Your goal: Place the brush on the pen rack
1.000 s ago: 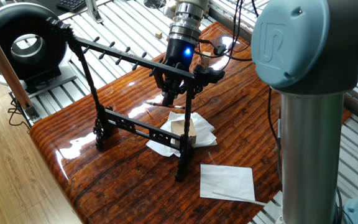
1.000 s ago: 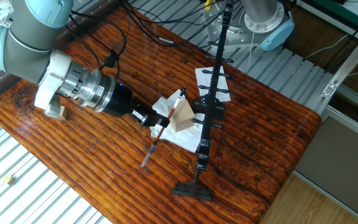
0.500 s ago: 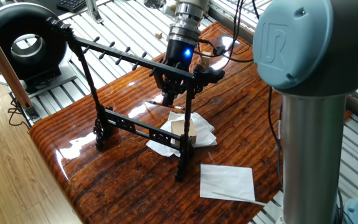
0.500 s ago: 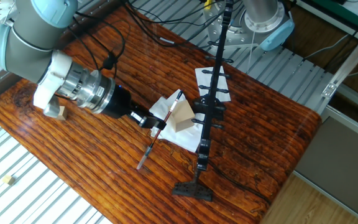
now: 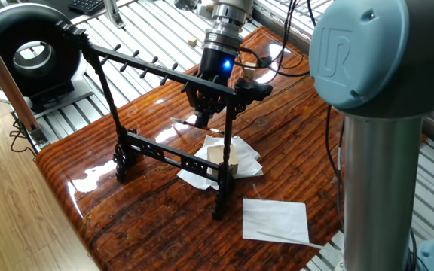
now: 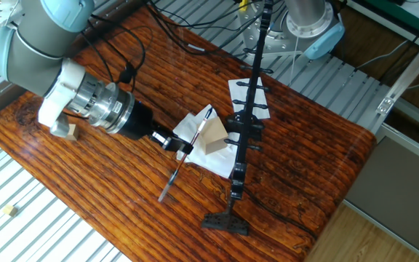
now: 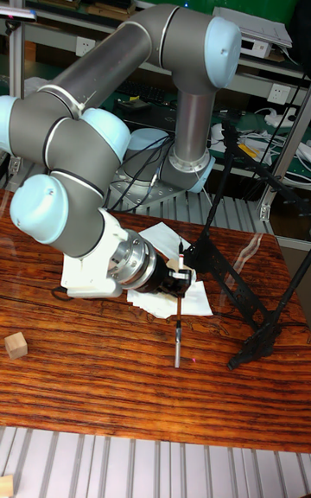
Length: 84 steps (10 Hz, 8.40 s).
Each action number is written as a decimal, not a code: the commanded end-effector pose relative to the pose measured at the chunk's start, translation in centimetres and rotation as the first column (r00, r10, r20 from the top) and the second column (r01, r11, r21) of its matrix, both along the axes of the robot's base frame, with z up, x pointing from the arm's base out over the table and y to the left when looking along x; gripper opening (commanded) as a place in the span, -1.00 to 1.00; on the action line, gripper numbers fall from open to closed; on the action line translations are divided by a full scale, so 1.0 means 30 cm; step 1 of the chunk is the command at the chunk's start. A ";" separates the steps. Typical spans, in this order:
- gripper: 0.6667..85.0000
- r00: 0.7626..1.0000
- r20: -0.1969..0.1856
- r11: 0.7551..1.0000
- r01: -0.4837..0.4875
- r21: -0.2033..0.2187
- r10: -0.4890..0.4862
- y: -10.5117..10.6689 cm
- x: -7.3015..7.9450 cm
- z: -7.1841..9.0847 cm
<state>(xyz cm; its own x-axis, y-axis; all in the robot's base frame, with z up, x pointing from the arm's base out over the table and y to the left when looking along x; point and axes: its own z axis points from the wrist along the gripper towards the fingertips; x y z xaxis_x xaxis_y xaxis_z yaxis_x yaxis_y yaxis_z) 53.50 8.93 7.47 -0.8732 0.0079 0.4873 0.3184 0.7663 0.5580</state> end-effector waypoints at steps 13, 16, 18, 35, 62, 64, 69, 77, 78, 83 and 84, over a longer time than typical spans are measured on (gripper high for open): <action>-0.98 0.974 0.223 0.997 -0.049 0.058 0.035 0.024 0.111 -0.018; -0.98 0.974 0.226 0.998 -0.036 0.047 0.024 0.020 0.121 -0.025; -0.98 0.974 0.227 0.999 -0.028 0.041 0.018 0.018 0.126 -0.029; -0.98 0.996 0.083 1.000 0.019 0.009 -0.020 0.083 0.226 0.325; -0.98 0.980 -0.191 0.998 0.063 0.003 -0.062 0.141 0.046 0.414; -0.98 0.979 -0.195 0.998 0.058 -0.005 -0.057 0.137 0.037 0.410; -0.98 0.985 -0.167 0.999 0.042 -0.023 -0.045 0.110 0.041 0.380; -0.98 1.000 -0.014 0.999 -0.026 0.047 0.027 0.119 0.091 0.360; -0.98 0.999 0.000 0.998 -0.034 0.053 0.034 0.120 0.095 0.359; -0.98 0.998 0.054 0.997 -0.049 0.067 0.045 0.125 0.118 0.351; -0.98 0.998 0.055 0.997 -0.048 0.062 0.044 0.123 0.119 0.348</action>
<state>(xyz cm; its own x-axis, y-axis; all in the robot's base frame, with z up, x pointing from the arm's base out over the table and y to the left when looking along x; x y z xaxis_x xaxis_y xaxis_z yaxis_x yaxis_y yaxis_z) 56.70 12.49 17.75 -0.8872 -0.0567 0.4578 0.2656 0.7486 0.6074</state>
